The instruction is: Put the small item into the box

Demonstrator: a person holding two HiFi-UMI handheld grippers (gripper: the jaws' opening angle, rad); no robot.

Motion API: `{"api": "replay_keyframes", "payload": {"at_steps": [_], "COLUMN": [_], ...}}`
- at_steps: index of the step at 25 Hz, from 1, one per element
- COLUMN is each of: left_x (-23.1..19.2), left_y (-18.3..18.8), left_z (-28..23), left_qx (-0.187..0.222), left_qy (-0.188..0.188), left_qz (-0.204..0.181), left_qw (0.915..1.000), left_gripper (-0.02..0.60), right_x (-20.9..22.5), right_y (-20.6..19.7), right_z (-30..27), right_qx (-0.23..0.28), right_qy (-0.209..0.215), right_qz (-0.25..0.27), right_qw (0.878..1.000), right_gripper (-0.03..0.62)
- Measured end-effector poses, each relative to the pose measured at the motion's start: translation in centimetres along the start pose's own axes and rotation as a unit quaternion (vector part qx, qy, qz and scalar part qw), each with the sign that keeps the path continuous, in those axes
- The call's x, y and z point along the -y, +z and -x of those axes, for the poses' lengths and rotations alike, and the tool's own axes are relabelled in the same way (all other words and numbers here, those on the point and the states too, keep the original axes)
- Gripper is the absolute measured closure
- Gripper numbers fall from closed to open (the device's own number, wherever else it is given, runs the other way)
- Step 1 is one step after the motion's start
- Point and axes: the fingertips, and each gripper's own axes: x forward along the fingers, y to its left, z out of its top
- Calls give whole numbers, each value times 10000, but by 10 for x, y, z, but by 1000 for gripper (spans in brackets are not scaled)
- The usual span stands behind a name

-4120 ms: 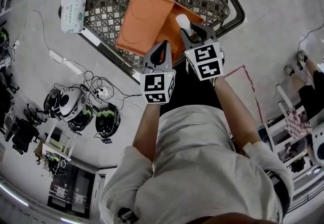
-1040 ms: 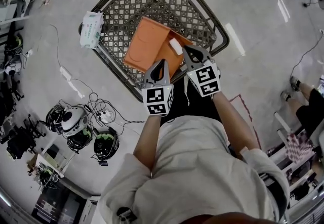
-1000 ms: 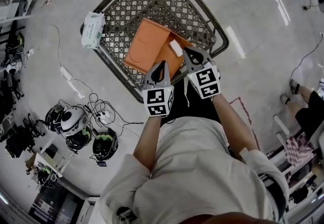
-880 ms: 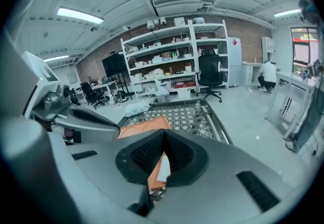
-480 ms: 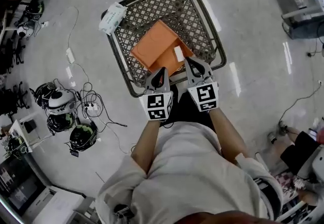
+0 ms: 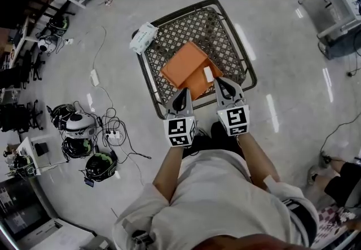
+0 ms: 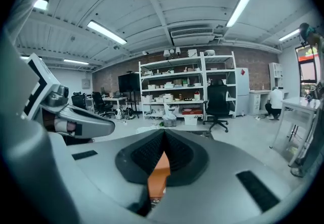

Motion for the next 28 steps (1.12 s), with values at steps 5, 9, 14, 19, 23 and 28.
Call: {"api": "replay_keyframes", "payload": {"at_steps": [5,9,14,19,23,28], "left_x": [-8,-9,-16,-7,-6,-1], "left_y": [1,1,12,32,46,49], "left_z": [37,65,104,140,150,164], "left_qx": [212,408,782,1191,1433,1478], "left_qy": [16,-79,-149,-287,-378,-330], "left_qz": [42,-31,-15,-154,-300,-437], "left_qw": [9998,9991,9968,9923,9885,9875], "left_gripper": [572,572,572,572,572,572], "right_x": [-25,-46,-76,-97,-107,-121], "right_y": [5,18,43,74,95,113], "right_z": [21,42,74,114,127,135], "right_qx": [58,204,482,803,1115,1237], "right_qy": [-167,-326,-461,-634,-694,-544], "right_qz": [36,228,495,577,759,928], "right_qw": [9998,9990,9965,9931,9884,9865], "right_gripper": [591,591,591,591,591,591]}}
